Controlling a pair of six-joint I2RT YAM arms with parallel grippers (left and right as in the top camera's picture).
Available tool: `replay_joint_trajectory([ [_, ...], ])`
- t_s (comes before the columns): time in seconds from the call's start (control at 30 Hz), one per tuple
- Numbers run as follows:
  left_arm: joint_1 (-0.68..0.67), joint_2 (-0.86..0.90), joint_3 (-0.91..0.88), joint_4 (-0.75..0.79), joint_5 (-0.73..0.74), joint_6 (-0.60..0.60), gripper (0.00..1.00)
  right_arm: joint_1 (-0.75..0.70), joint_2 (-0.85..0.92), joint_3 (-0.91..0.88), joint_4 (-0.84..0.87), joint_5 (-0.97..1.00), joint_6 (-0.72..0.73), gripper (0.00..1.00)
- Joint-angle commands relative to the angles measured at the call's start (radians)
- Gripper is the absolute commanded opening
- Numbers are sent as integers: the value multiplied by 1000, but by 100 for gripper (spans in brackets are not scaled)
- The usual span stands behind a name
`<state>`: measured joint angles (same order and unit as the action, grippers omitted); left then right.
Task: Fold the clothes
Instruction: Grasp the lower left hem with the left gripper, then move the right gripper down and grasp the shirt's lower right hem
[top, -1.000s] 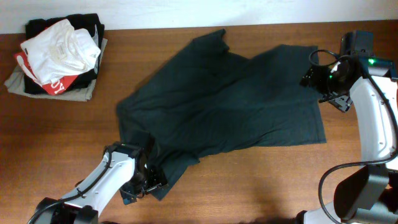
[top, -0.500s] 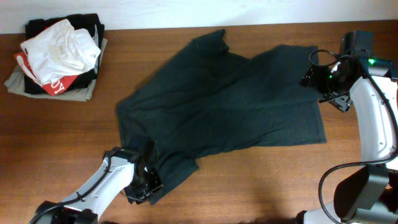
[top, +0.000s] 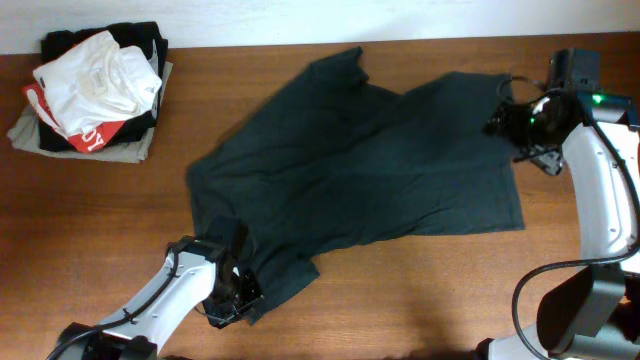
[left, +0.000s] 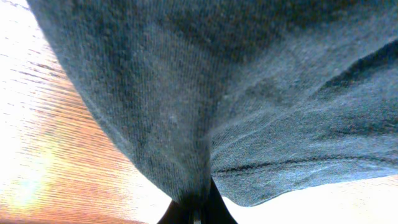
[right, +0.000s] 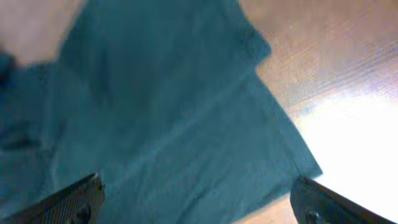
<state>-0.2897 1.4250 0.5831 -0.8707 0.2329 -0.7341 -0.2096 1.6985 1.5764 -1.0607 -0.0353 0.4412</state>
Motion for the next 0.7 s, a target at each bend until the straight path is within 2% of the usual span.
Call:
replay_joint_trajectory([
  [0.0, -2, 23, -41, 11, -63, -2, 1, 0, -8, 11, 72, -53, 12, 99],
  [0.07, -2, 23, -41, 12, -64, -2, 1, 0, -8, 11, 31, -114, 10, 99],
  [0.13, -2, 23, -41, 12, -64, -2, 1, 0, -8, 11, -21, -71, -43, 100],
  [0.17, -2, 23, -41, 12, -64, -2, 1, 0, -8, 11, -63, -6, -44, 95],
  [0.23, -2, 23, -41, 12, -64, -3, 1, -2, -8, -4, -186, 154, 66, 95],
  [0.3, -2, 23, -41, 15, -64, -2, 1, -2, -8, -42, -227, 228, 119, 97],
  [0.4, -2, 23, -41, 15, -64, -2, 1, -9, -8, -148, -175, 252, 126, 99],
  [0.5, -2, 23, -41, 15, -64, -2, 1, -40, -8, -284, -86, 246, 202, 99],
  [0.67, -2, 23, -41, 15, -64, -2, 1, -130, -8, -481, 90, 171, 203, 99],
])
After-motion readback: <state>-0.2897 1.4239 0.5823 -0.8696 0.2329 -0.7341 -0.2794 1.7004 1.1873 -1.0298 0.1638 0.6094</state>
